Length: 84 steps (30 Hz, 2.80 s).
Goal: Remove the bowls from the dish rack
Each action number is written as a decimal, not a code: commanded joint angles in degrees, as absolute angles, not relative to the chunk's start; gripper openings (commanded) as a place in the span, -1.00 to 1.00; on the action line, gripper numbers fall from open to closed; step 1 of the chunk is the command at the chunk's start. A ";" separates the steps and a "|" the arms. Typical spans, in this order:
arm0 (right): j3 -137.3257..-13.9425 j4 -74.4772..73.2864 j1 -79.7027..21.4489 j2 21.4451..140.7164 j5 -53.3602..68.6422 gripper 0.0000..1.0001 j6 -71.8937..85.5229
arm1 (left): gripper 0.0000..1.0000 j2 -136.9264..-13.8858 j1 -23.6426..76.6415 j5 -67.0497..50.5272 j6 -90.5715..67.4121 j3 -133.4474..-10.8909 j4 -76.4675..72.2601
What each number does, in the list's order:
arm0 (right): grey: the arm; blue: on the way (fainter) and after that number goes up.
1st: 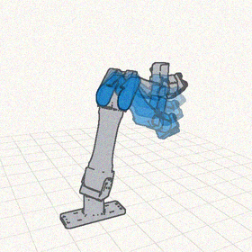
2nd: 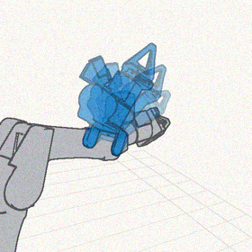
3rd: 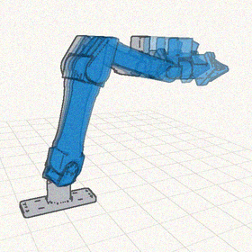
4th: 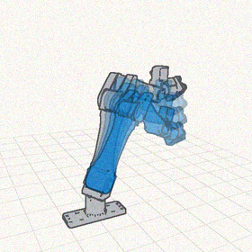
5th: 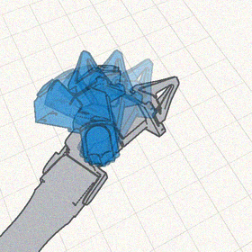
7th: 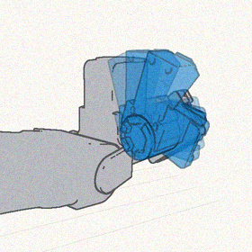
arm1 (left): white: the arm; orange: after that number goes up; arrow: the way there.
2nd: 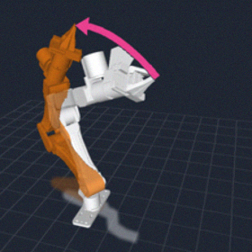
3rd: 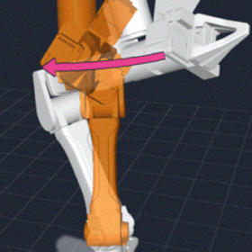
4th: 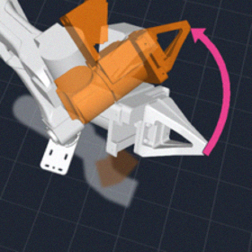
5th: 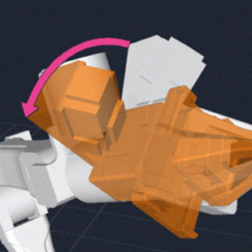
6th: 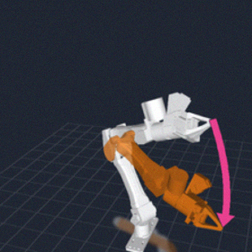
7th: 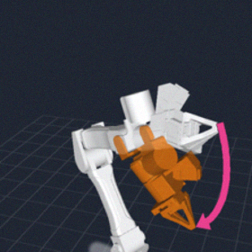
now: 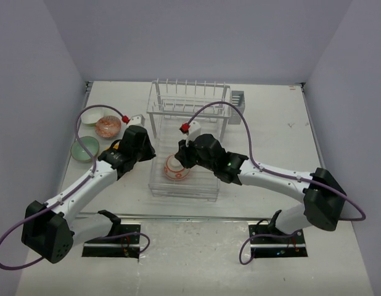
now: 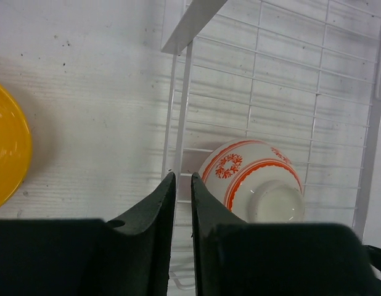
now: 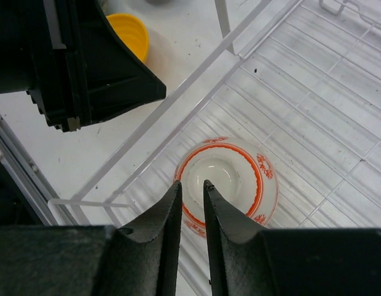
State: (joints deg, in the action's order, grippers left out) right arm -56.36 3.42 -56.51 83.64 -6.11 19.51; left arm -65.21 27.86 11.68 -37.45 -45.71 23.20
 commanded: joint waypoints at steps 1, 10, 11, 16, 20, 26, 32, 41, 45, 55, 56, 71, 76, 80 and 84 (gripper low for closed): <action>-56.86 0.90 -56.69 82.18 -7.73 -0.56 20.12 | -0.66 -63.28 28.47 10.47 -37.18 -48.86 22.85; -52.66 -0.89 -56.25 81.74 -14.50 -0.64 24.69 | -0.60 -63.28 30.84 -0.78 -35.77 -50.80 19.43; -51.95 -0.44 -56.16 81.48 -14.15 -0.59 25.74 | -0.56 -63.11 31.28 -2.27 -35.95 -50.71 18.38; -47.47 3.42 -54.58 79.02 -11.43 0.00 29.26 | -0.47 -65.03 32.52 -4.39 -36.12 -50.27 16.26; -45.27 5.36 -52.65 77.09 -8.61 0.11 31.90 | -0.47 -68.29 33.05 -4.84 -36.30 -50.10 15.38; -42.02 8.61 -49.67 74.98 -2.39 0.38 34.27 | -0.45 -68.38 33.57 -1.32 -36.56 -48.87 15.38; -37.70 16.35 -43.96 73.74 10.70 0.60 41.74 | -0.43 -68.11 33.57 -0.35 -36.65 -48.87 15.56; -42.97 14.77 -41.31 78.74 21.53 0.68 51.06 | -0.41 -68.38 33.49 2.90 -36.13 -49.04 17.31; -46.40 12.40 -41.48 82.26 22.15 0.66 51.77 | -0.40 -69.26 33.57 3.95 -35.07 -49.92 18.28; -49.75 5.45 -43.68 87.71 16.00 0.68 49.66 | -0.38 -71.10 33.57 9.14 -33.22 -52.03 21.97; -49.83 5.19 -43.77 87.80 14.87 0.70 49.48 | -0.38 -71.02 33.49 10.01 -33.22 -52.12 22.15; -52.82 3.60 -43.68 92.54 13.79 0.98 47.46 | -0.30 -71.63 33.57 11.78 -32.17 -52.65 23.38; -53.26 4.04 -43.68 93.69 13.80 0.98 48.16 | -0.28 -71.46 33.57 11.95 -31.82 -53.00 24.08; -53.09 4.74 -43.77 93.87 14.94 0.98 49.04 | -0.27 -71.37 33.57 12.04 -31.64 -53.09 24.52; -52.47 6.15 -43.77 94.13 16.34 0.98 49.83 | -0.26 -71.46 33.57 12.30 -31.55 -53.00 24.70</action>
